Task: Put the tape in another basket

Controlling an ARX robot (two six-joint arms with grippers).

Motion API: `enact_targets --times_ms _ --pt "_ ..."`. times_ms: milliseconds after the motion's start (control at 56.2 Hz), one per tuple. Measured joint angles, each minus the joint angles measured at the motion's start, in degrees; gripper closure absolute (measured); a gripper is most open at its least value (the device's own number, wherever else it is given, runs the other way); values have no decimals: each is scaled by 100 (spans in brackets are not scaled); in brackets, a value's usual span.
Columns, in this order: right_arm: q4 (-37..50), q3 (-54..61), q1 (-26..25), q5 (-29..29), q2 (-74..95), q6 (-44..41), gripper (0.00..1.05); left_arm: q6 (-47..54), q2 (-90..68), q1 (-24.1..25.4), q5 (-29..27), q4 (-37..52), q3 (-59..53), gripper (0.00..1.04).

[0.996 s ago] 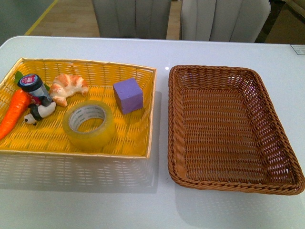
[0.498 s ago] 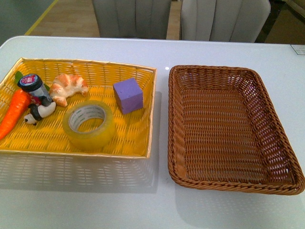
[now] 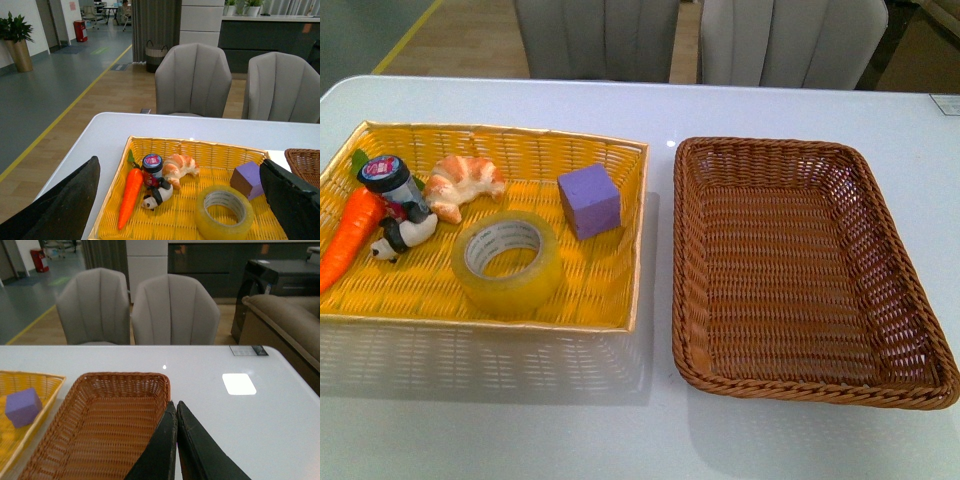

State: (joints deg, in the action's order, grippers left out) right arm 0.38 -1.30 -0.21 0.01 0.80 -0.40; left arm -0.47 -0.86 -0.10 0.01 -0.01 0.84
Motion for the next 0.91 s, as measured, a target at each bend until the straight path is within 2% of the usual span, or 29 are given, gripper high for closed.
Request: enact_targets --times_ms 196,711,764,836,907 --pt "-28 0 0 0 -37 0 103 0 0 0 0 0 0 9" --pt "-31 -2 0 0 -44 0 13 0 0 0 0 0 0 9" --pt "-28 0 0 0 -44 9 7 0 0 0 0 0 0 9" --pt "-31 0 0 0 -44 11 9 -22 -31 11 50 -39 13 9" --pt "-31 0 0 0 -46 15 9 -1047 -1104 166 726 -1661 752 9"
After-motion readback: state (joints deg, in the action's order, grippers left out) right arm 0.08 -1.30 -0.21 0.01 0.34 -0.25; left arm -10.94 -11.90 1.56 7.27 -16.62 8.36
